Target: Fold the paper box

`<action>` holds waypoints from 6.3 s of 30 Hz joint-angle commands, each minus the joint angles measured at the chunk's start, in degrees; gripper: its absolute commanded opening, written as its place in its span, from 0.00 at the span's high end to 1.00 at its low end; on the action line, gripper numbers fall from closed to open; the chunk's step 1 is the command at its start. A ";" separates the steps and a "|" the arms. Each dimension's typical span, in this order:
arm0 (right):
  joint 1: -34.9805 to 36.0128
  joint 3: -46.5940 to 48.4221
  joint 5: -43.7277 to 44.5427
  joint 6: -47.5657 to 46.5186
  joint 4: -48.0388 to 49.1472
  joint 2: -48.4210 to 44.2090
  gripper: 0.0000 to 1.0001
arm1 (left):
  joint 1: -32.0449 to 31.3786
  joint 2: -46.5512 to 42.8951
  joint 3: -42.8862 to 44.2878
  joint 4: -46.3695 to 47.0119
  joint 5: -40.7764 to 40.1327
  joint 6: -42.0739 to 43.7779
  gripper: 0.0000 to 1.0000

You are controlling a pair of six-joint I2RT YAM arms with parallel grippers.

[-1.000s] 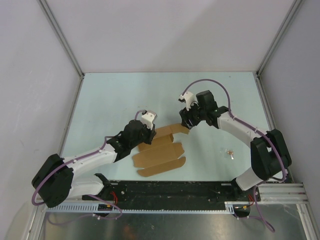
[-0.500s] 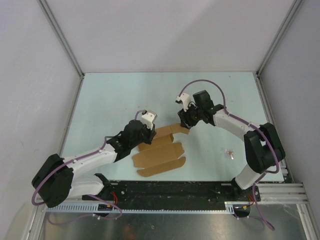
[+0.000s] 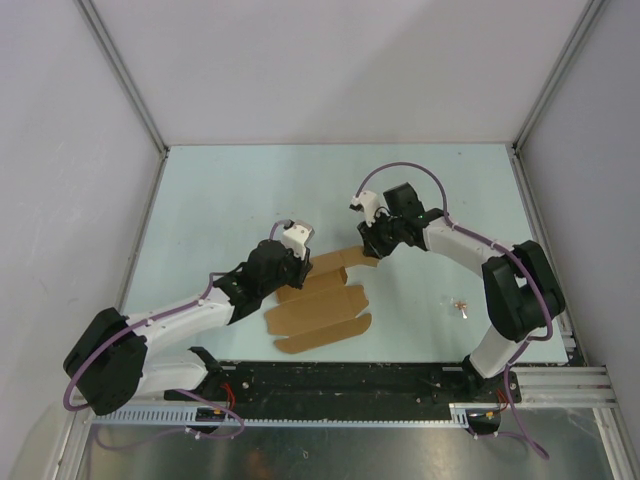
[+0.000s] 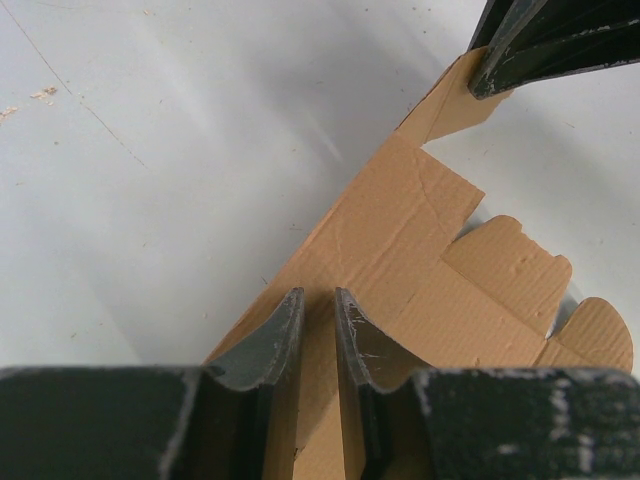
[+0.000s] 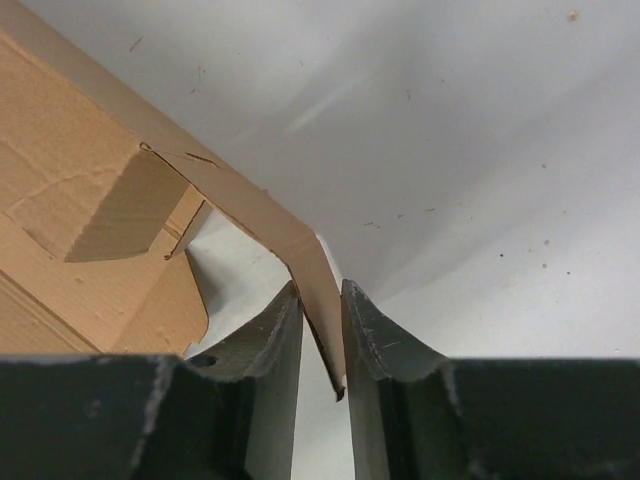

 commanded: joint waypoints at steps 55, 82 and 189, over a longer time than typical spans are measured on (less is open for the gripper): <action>4.40 3.40 21.62 19.78 9.99 -0.27 1.00 | -0.35 0.72 -0.51 0.06 1.75 -0.38 0.77; 8.35 10.87 21.35 28.64 -1.07 3.60 1.00 | -0.35 1.43 -0.33 0.06 1.92 -0.29 0.77; 21.01 7.09 44.20 52.82 -10.04 2.10 1.00 | -0.35 2.92 0.02 0.15 1.92 -0.56 0.77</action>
